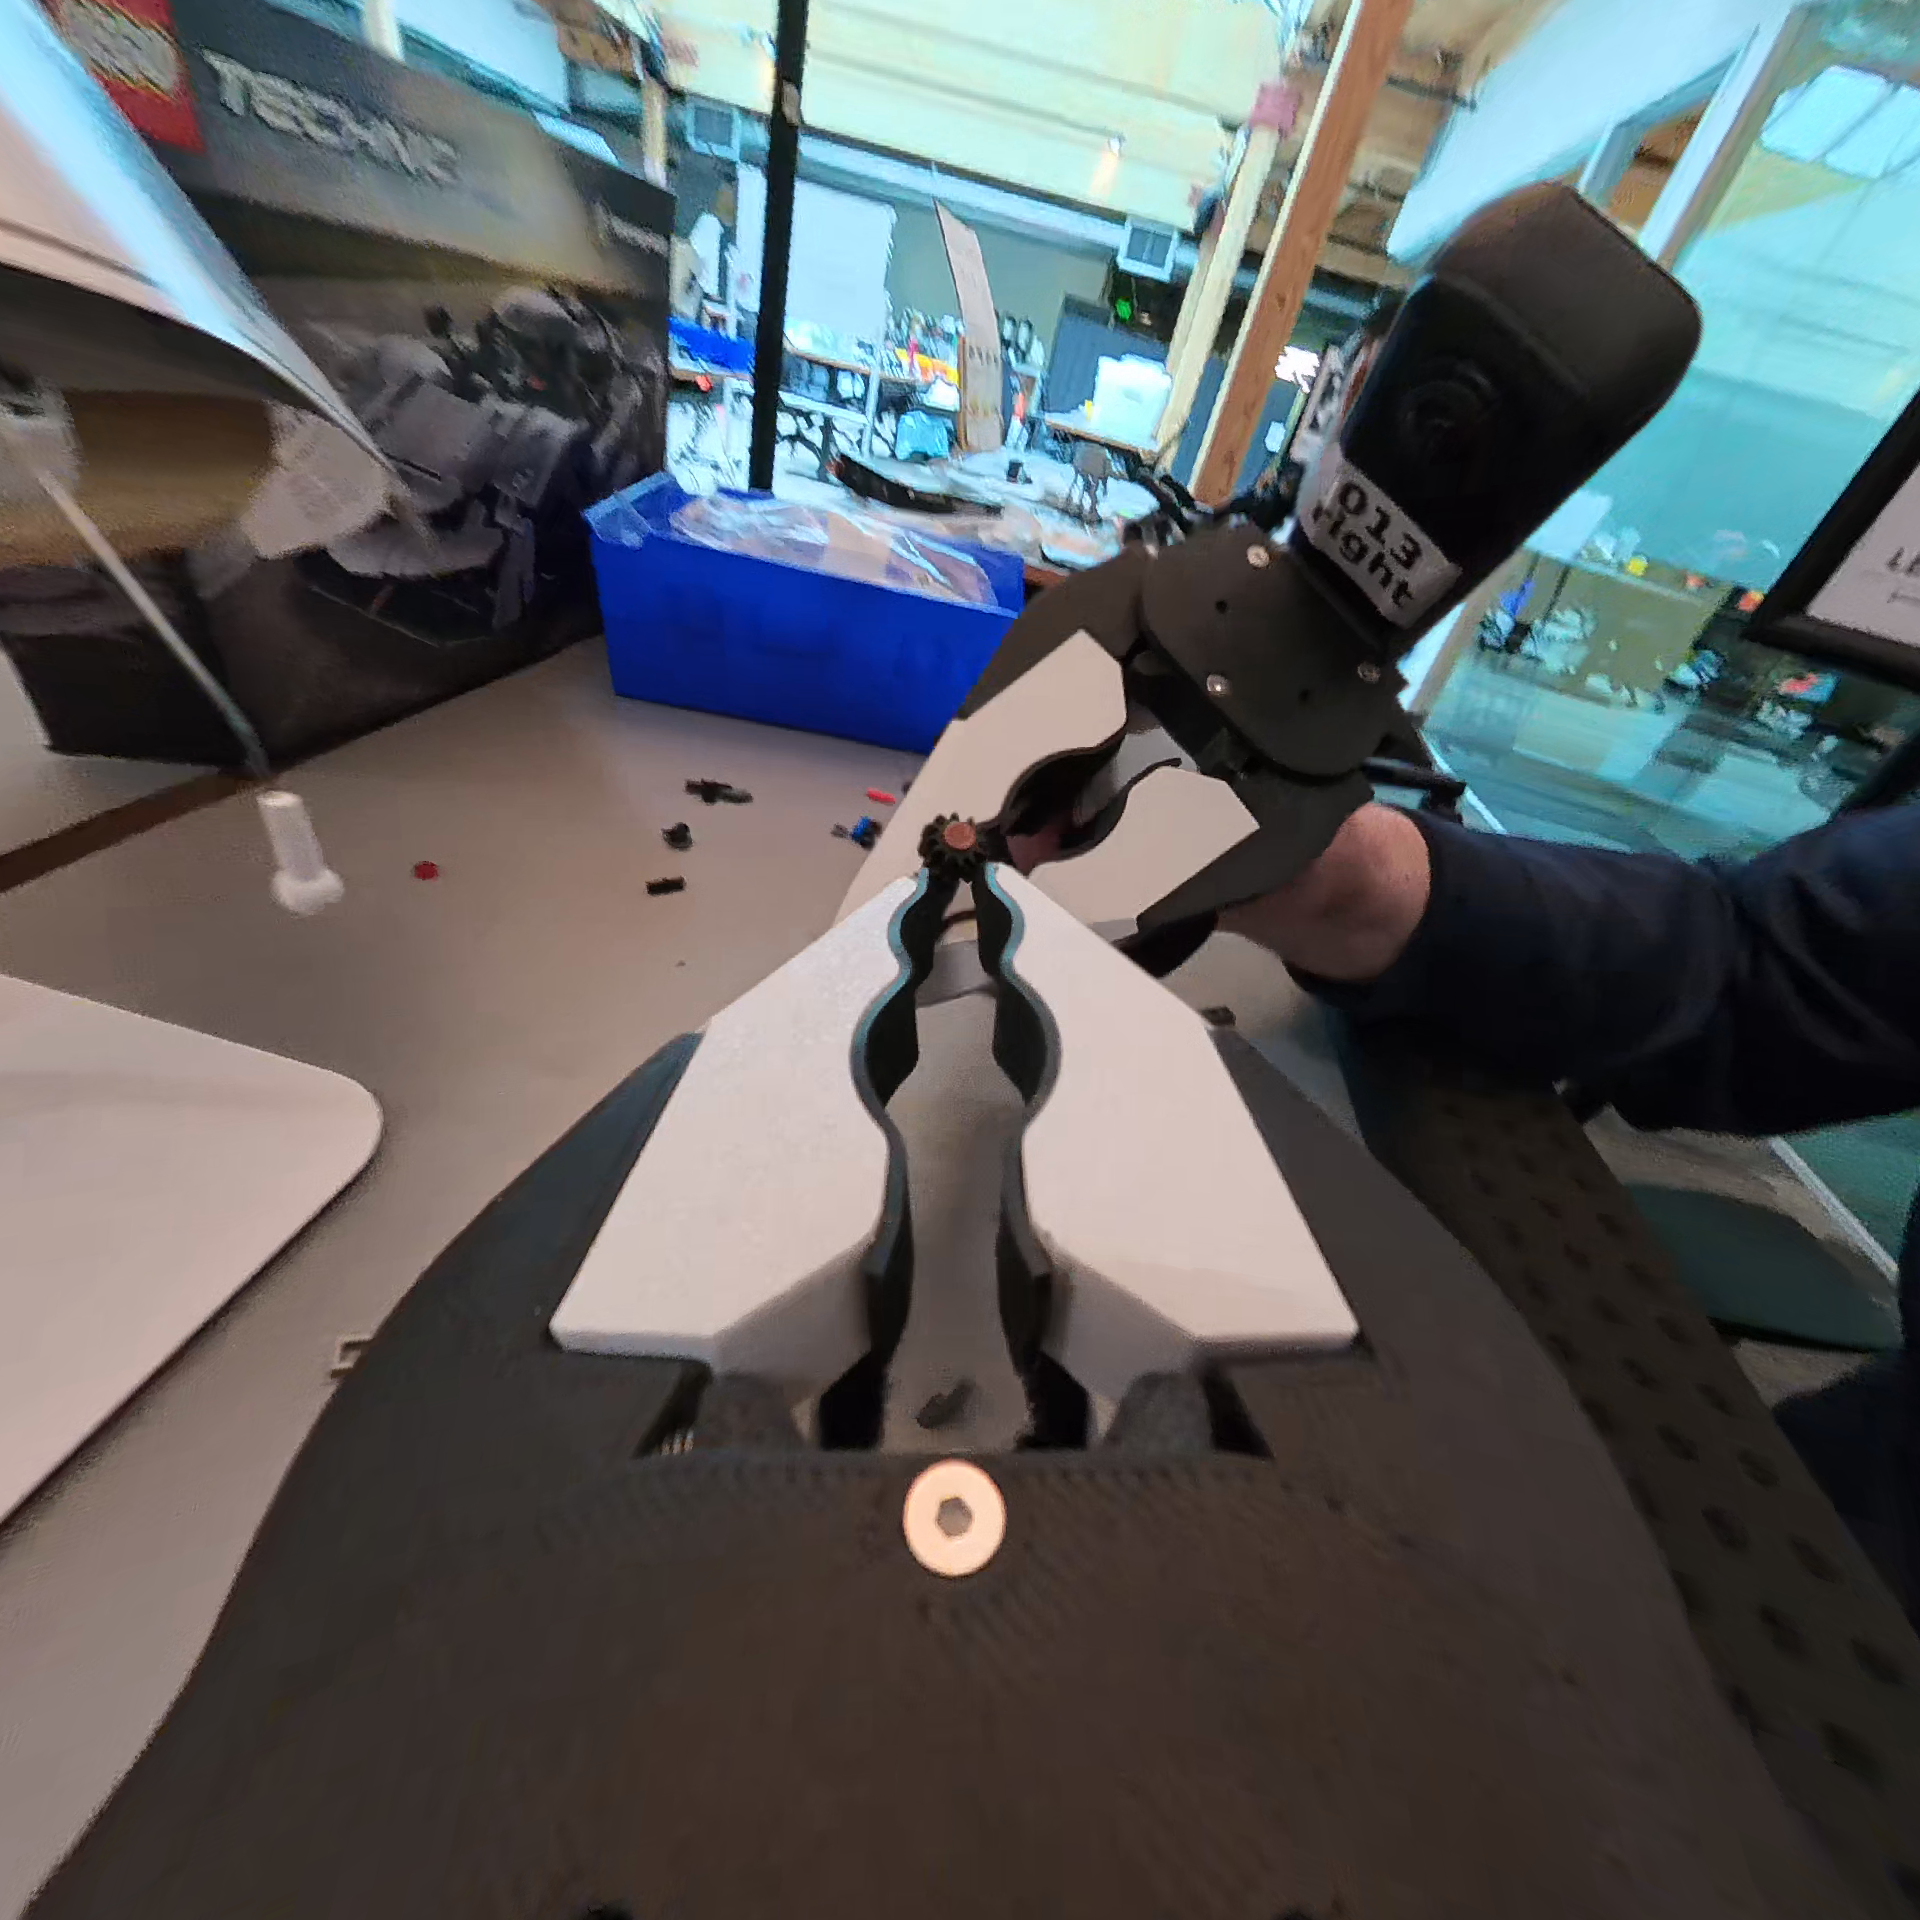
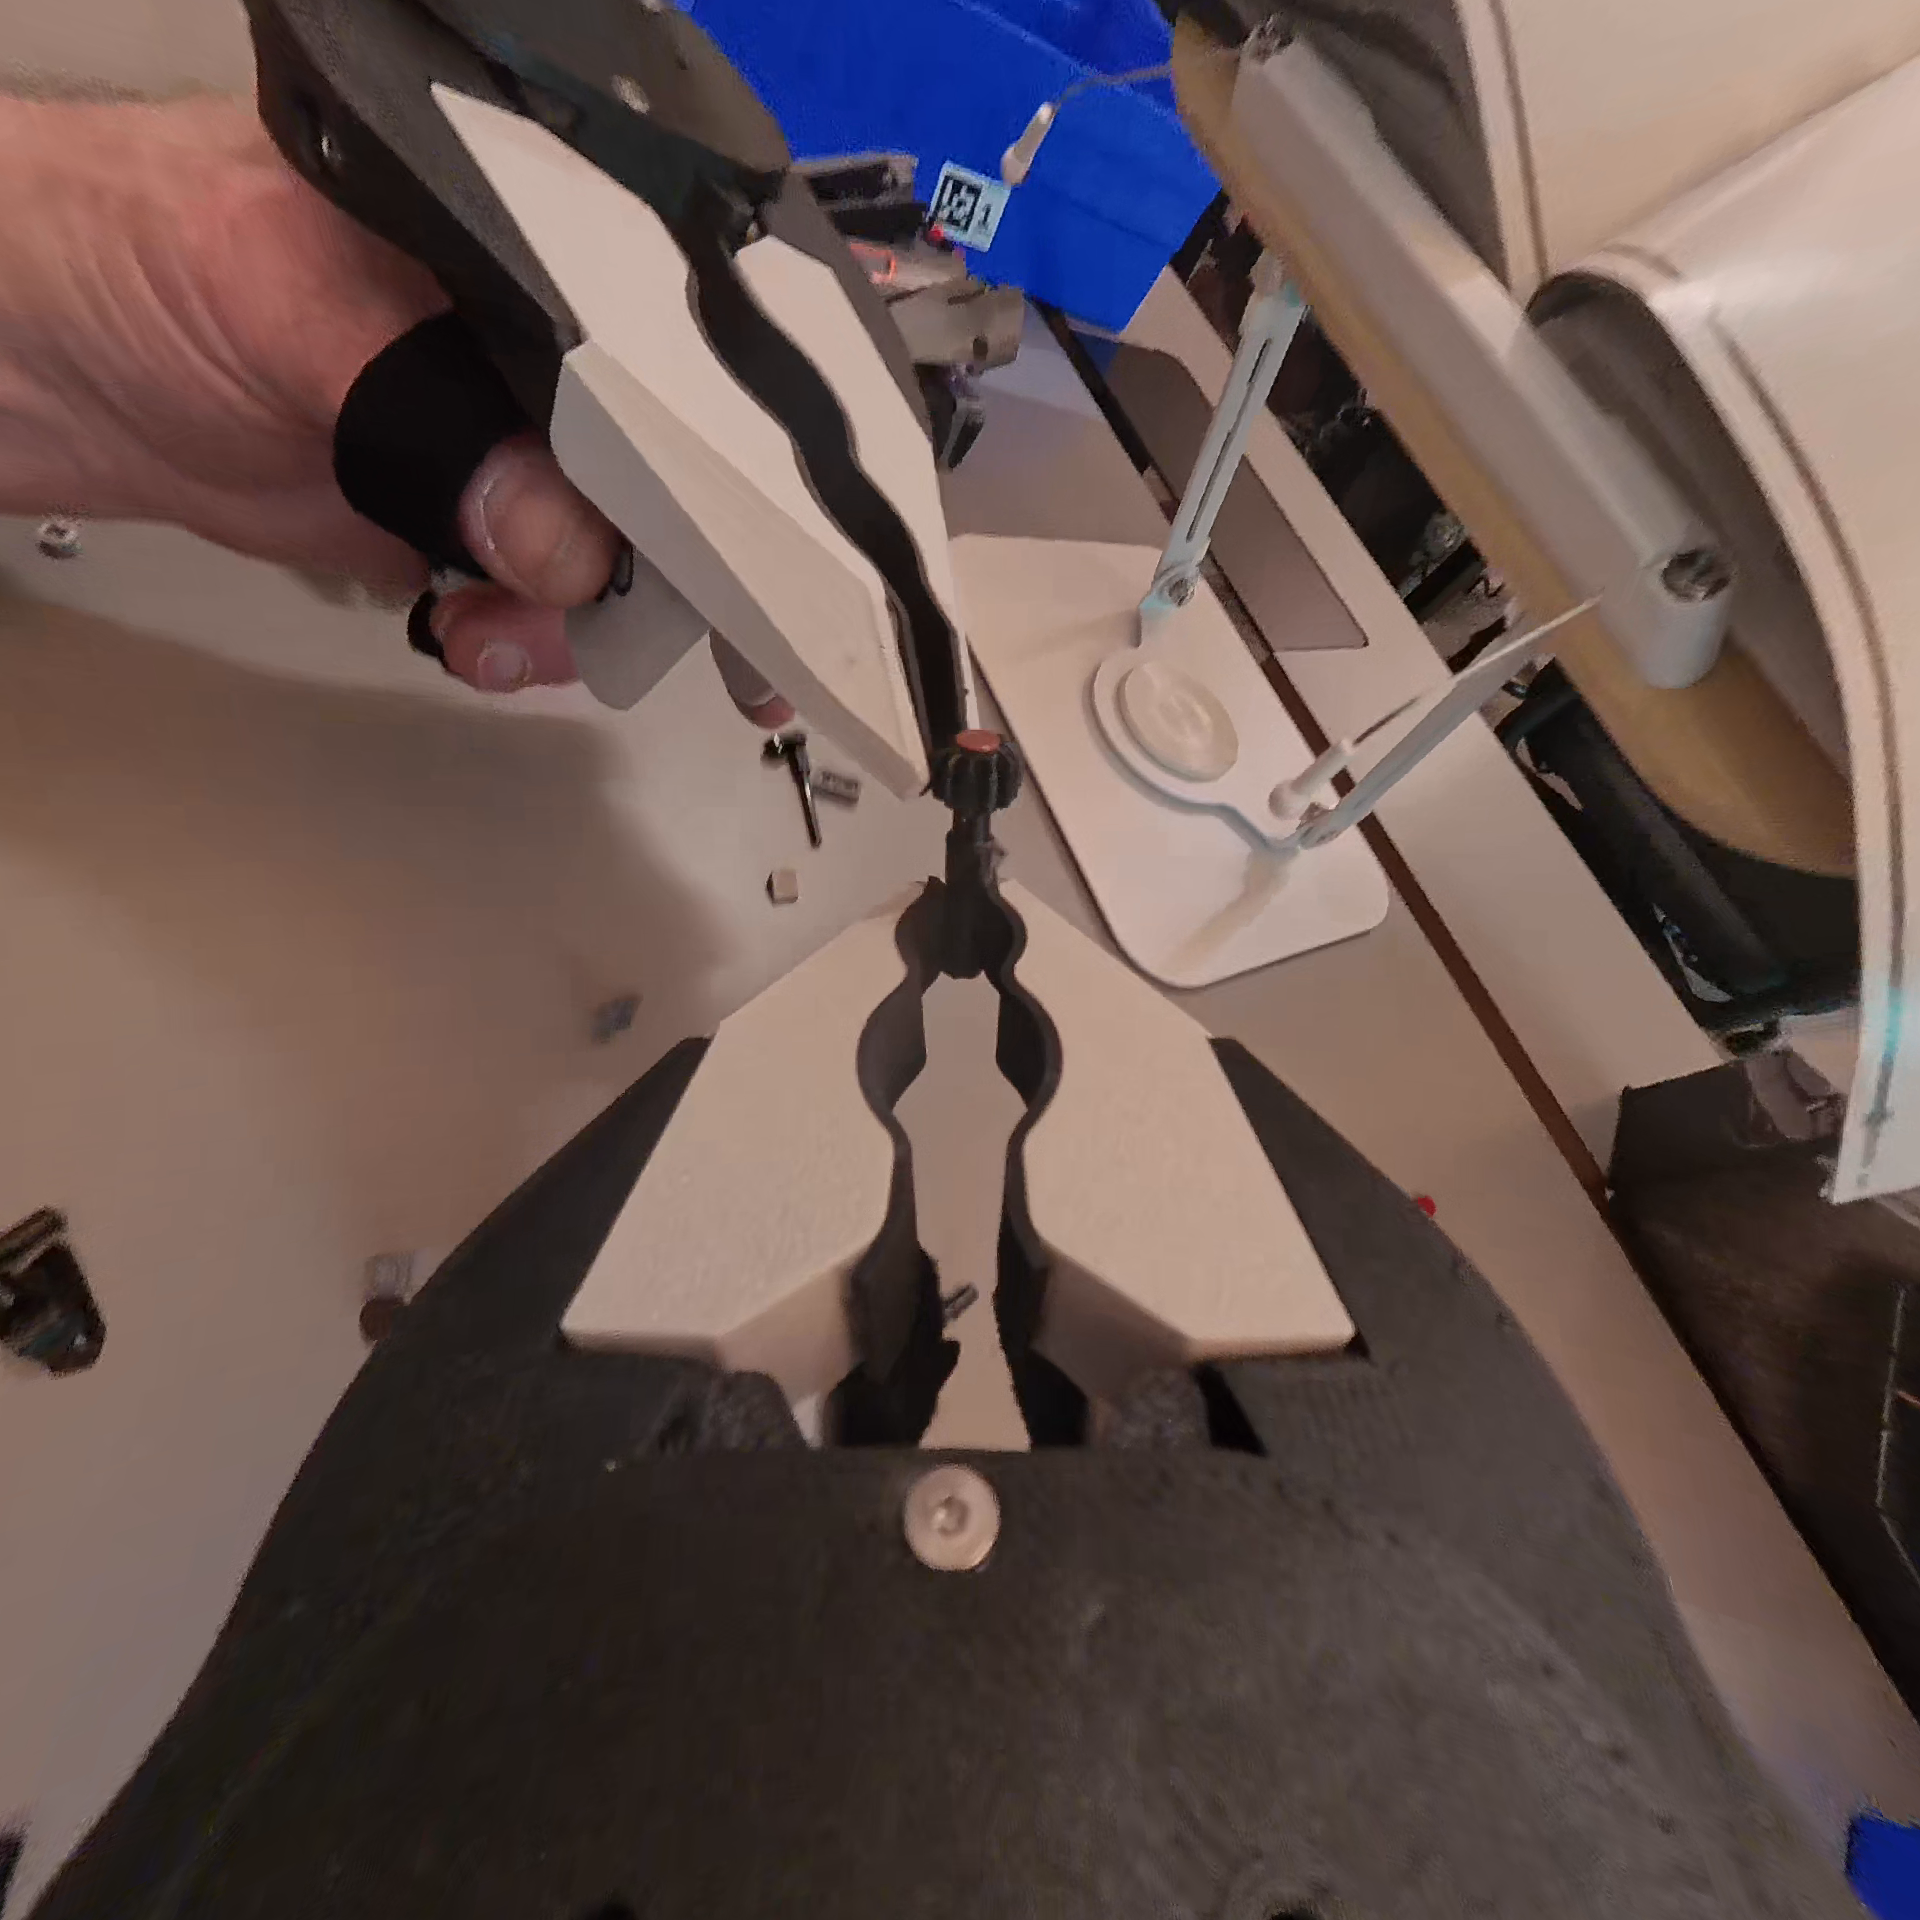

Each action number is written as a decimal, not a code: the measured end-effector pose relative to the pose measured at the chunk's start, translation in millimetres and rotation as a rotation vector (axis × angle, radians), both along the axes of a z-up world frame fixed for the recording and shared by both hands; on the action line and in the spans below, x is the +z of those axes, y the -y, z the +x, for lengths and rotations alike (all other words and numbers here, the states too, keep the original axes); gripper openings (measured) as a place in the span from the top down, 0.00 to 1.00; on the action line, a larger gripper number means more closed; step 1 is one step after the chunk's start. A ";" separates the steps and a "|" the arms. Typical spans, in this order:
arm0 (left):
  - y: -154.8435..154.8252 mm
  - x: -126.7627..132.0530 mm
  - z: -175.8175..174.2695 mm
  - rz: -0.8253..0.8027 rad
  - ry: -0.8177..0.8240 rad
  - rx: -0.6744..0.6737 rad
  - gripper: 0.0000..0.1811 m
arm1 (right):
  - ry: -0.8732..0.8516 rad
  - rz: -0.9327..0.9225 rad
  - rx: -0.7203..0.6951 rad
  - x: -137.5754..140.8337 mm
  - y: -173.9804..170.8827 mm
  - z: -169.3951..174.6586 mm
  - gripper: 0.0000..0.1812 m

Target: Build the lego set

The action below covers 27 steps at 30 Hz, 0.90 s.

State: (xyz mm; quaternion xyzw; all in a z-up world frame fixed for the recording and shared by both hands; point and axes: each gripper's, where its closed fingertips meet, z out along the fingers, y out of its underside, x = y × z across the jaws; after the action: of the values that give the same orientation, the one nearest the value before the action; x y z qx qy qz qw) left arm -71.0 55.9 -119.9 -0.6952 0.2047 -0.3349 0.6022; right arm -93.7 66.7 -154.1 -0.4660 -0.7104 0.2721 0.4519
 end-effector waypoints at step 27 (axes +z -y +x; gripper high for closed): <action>-4.1 23.8 -48.8 0.048 0.054 0.233 1.00 | -0.195 -0.031 -0.091 30.8 -0.1 -50.0 0.97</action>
State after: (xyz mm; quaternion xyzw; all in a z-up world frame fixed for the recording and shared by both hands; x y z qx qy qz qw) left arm -119.8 60.0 -96.1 -0.6902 0.1142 -0.2763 0.6589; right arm -143.7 66.8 -123.3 -0.4762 -0.6369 0.3063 0.5233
